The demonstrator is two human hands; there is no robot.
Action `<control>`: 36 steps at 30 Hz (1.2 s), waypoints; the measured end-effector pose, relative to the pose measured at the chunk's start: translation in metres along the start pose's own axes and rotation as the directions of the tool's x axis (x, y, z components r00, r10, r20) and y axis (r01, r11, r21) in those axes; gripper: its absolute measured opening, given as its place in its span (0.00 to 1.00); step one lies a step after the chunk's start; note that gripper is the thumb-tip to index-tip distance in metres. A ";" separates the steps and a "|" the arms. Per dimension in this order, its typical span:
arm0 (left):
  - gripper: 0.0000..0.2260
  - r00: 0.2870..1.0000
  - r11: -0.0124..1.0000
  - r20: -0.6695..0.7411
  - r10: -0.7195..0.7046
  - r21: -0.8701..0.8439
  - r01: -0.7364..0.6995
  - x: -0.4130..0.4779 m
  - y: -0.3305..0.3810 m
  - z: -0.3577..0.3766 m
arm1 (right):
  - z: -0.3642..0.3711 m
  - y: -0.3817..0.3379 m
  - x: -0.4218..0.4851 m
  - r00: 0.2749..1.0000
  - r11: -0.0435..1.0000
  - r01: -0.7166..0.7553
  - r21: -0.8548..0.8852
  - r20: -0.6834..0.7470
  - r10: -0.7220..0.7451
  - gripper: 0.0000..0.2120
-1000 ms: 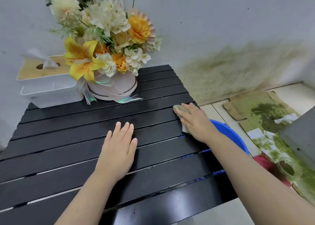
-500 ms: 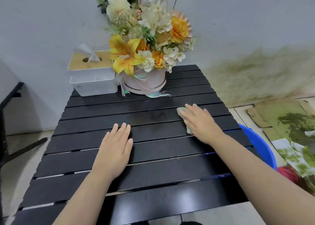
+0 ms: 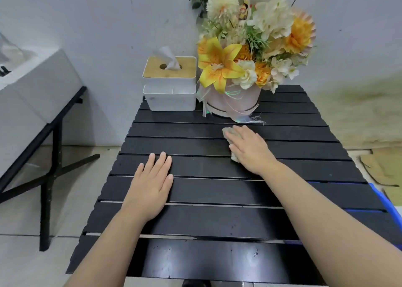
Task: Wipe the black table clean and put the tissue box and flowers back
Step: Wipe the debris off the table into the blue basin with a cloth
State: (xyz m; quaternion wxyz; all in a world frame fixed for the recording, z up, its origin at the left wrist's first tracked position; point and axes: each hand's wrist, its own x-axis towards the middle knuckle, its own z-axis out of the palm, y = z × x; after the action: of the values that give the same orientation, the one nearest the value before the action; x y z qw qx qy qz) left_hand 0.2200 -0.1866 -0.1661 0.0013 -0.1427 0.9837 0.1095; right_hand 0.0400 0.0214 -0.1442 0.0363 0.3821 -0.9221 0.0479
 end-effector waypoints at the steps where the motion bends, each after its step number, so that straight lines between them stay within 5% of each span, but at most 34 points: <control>1: 0.35 1.000 1.000 -0.003 0.003 -0.026 -0.003 0.000 0.000 -0.001 | 0.002 -0.004 0.012 0.996 0.996 -0.086 0.031 0.027 0.085 0.20; 2: 0.35 1.000 0.997 0.004 0.000 -0.078 0.000 0.000 0.000 -0.003 | 0.008 -0.017 0.017 0.999 0.999 -0.036 0.009 0.030 0.036 0.20; 4: 0.32 1.000 0.980 0.017 -0.020 -0.196 0.023 -0.005 -0.004 -0.010 | 0.015 -0.064 0.001 0.955 0.954 0.296 -0.050 0.016 -0.295 0.21; 7: 0.33 0.994 0.973 -0.068 -0.080 -0.224 0.063 -0.025 -0.028 -0.022 | 0.010 -0.111 -0.047 0.821 0.809 0.568 0.152 -0.031 -0.571 0.20; 9: 0.35 0.986 0.975 -0.105 -0.127 -0.196 0.105 -0.049 -0.048 -0.026 | 0.002 -0.101 -0.030 0.837 0.827 0.546 0.132 -0.061 -0.543 0.20; 12: 0.33 0.982 0.973 -0.097 -0.165 -0.179 0.146 -0.089 -0.062 -0.024 | 0.008 -0.081 0.040 0.967 0.964 0.240 0.113 0.055 -0.247 0.23; 14: 0.31 0.975 0.967 -0.088 -0.204 -0.176 0.186 -0.109 -0.065 -0.020 | 0.013 -0.097 0.068 0.988 0.981 0.109 0.161 0.087 -0.124 0.23; 16: 0.29 0.974 0.967 -0.073 -0.214 -0.158 0.201 -0.119 -0.067 -0.017 | 0.026 -0.135 0.053 0.945 0.933 0.321 0.161 0.016 -0.327 0.22; 18: 0.28 0.976 0.968 -0.069 -0.208 -0.155 0.195 -0.120 -0.069 -0.016 | 0.026 -0.170 0.008 0.767 0.752 0.642 0.151 -0.100 -0.634 0.21; 20: 0.28 0.976 0.967 -0.065 -0.209 -0.166 0.196 -0.118 -0.069 -0.016 | 0.016 -0.177 -0.018 0.675 0.656 0.732 0.184 -0.060 -0.735 0.22; 25: 0.30 0.976 0.967 -0.044 -0.214 -0.153 0.205 -0.116 -0.070 -0.016 | 0.013 -0.138 0.032 0.934 0.925 0.327 0.192 0.084 -0.348 0.22; 27: 0.31 0.977 0.968 -0.039 -0.212 -0.145 0.204 -0.116 -0.069 -0.017 | 0.013 -0.151 0.018 0.896 0.881 0.436 0.183 0.000 -0.444 0.23; 30: 0.32 0.977 0.970 -0.035 -0.211 -0.130 0.205 -0.115 -0.069 -0.017 | 0.014 -0.174 -0.056 0.708 0.677 0.696 0.241 -0.073 -0.702 0.21; 33: 0.32 0.975 0.972 -0.028 -0.221 -0.093 0.217 -0.114 -0.069 -0.018 | 0.006 -0.160 -0.112 0.559 0.538 0.797 0.274 0.001 -0.829 0.19; 34: 0.31 0.973 0.971 -0.027 -0.230 -0.071 0.227 -0.114 -0.068 -0.019 | 0.008 -0.146 -0.114 0.567 0.548 0.792 0.268 0.007 -0.824 0.19; 36: 0.29 0.965 0.965 -0.034 -0.259 -0.040 0.258 -0.112 -0.063 -0.020 | 0.009 -0.109 -0.098 0.733 0.714 0.658 0.238 0.015 -0.680 0.21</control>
State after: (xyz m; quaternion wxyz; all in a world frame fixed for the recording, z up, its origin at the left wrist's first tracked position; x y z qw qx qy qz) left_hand 0.3460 -0.2179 -0.1559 -0.0059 -0.2717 0.9545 0.1228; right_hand 0.1858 0.0123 -0.1563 -0.0376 0.6933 -0.7108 0.1122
